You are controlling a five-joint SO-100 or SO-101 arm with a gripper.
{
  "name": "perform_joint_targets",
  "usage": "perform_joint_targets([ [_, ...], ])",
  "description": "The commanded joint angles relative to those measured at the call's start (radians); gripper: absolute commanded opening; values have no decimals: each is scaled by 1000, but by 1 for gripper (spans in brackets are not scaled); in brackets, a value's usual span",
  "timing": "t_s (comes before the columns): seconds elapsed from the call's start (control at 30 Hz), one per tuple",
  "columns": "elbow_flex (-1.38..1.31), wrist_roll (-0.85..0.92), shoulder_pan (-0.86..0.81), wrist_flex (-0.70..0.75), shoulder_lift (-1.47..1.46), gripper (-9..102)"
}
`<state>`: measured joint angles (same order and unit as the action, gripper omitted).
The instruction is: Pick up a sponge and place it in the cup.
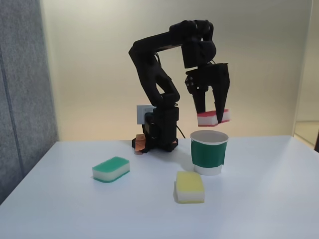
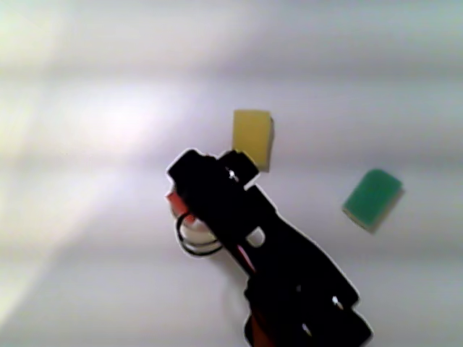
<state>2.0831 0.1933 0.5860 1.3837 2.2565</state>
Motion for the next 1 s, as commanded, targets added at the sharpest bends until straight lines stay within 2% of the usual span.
perform_joint_targets([
  [0.0, 5, 18, 9, 3, 17, 19],
  [0.3, 6, 25, 8, -23, 23, 32],
  [0.47, 0, -6, 3, -8, 37, 31],
  [0.63, -9, -51, -60, 6, 86, 17],
  [0.8, -12, 55, -175, 18, 187, 0],
  [0.97, -8, 123, -344, -12, 301, 0],
])
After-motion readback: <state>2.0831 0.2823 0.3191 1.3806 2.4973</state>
